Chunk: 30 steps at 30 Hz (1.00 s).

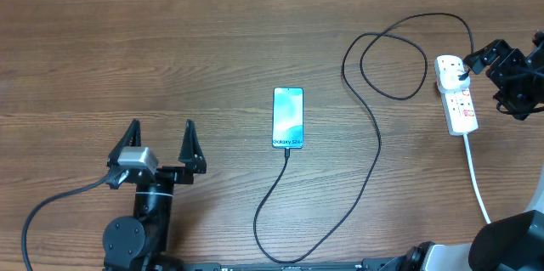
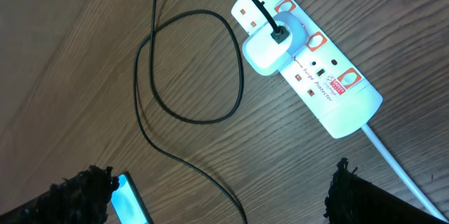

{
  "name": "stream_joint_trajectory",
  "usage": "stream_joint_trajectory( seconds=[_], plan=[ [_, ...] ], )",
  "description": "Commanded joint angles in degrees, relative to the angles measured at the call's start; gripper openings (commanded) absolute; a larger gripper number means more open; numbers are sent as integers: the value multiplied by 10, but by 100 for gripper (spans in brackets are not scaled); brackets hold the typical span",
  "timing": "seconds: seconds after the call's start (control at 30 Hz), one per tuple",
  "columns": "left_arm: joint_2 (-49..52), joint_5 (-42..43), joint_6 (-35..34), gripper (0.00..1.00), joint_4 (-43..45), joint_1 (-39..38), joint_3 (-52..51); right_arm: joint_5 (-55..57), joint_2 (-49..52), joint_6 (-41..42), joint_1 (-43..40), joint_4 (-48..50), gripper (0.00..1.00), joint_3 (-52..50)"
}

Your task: Plug charger to phone and switch on socket

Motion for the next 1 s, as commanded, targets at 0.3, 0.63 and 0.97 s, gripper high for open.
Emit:
stream_joint_trajectory(
  seconds=[0.3, 0.63, 0.97],
  plan=[
    [-125, 109, 77, 100, 35, 90, -101, -2, -5, 2, 2, 3, 100, 11],
    [-125, 106, 53, 99, 30, 98, -146, -2, -5, 2, 2, 3, 100, 11],
    [-125, 105, 67, 99, -104, 130, -146, -2, -5, 2, 2, 3, 100, 11]
  ],
)
